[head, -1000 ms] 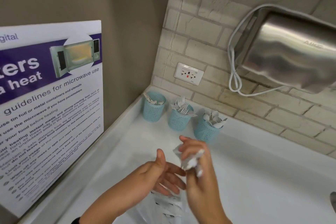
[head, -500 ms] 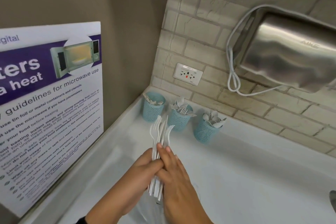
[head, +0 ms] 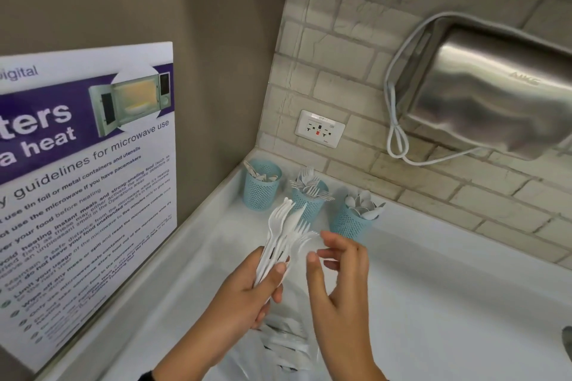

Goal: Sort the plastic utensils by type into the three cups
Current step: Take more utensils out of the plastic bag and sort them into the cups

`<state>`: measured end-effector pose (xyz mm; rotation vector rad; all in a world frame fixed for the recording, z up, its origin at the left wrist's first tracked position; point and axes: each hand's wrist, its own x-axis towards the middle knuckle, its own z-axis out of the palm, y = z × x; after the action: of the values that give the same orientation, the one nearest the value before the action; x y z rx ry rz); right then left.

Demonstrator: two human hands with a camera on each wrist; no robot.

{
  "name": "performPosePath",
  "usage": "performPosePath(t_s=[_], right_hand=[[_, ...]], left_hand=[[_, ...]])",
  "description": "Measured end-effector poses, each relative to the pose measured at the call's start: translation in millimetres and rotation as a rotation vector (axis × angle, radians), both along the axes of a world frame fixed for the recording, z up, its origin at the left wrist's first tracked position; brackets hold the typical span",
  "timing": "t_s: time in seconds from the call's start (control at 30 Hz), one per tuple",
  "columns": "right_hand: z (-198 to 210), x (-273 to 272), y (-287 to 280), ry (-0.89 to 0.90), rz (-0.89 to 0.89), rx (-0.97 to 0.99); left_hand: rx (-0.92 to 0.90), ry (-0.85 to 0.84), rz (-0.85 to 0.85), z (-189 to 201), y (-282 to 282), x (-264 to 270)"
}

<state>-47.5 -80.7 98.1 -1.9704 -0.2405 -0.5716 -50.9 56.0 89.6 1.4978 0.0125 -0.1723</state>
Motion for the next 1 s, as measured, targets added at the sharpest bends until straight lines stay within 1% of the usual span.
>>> performPosePath(t_s=[0.03, 0.07, 0.1, 0.13, 0.17, 0.2, 0.3, 0.47, 0.53, 0.63, 0.73, 0.8, 0.87, 0.93, 0.97, 1.0], right_hand=[[0, 3, 0, 0.121, 0.006, 0.023], [0, 5, -1, 0.235, 0.035, 0.005], [-1, 7, -1, 0.320, 0.078, -0.059], [0, 7, 0, 0.371, 0.125, -0.124], [2, 7, 1, 0.392, 0.170, -0.139], [5, 6, 4, 0.408, 0.201, -0.114], [8, 5, 4, 0.432, 0.205, 0.053], [7, 8, 4, 0.572, 0.233, 0.361], [8, 9, 6, 0.604, 0.265, 0.410], [5, 9, 9, 0.644, 0.304, 0.388], [2, 10, 10, 0.661, 0.256, 0.444], [2, 14, 9, 0.639, 0.159, 0.573], [6, 17, 7, 0.552, 0.079, 0.774], [11, 18, 4, 0.456, 0.057, 0.916], [13, 18, 3, 0.439, 0.061, 0.930], [16, 18, 2, 0.445, 0.071, 0.902]], left_hand=[[0.004, -0.016, 0.003, 1, 0, 0], [0.001, -0.026, 0.007, 1, -1, -1], [-0.006, -0.028, 0.006, 2, -2, -1], [-0.017, -0.025, 0.002, 3, -3, -2], [-0.029, -0.020, -0.004, 3, -4, -3], [-0.038, -0.017, -0.010, 3, -5, -3], [-0.042, -0.017, -0.033, 3, -5, -4], [-0.039, -0.004, -0.061, 6, -5, -6], [-0.055, 0.020, -0.065, 7, -6, -6], [-0.067, 0.043, -0.056, 9, -7, -7], [-0.084, 0.063, -0.055, 10, -6, -7], [-0.082, 0.072, -0.011, 7, -6, -6], [-0.062, 0.073, 0.059, 1, -4, -4], [0.049, 0.013, 0.102, -8, -1, -1], [0.118, -0.030, 0.109, -11, -1, 0], [0.174, -0.071, 0.120, -14, 0, 0]])
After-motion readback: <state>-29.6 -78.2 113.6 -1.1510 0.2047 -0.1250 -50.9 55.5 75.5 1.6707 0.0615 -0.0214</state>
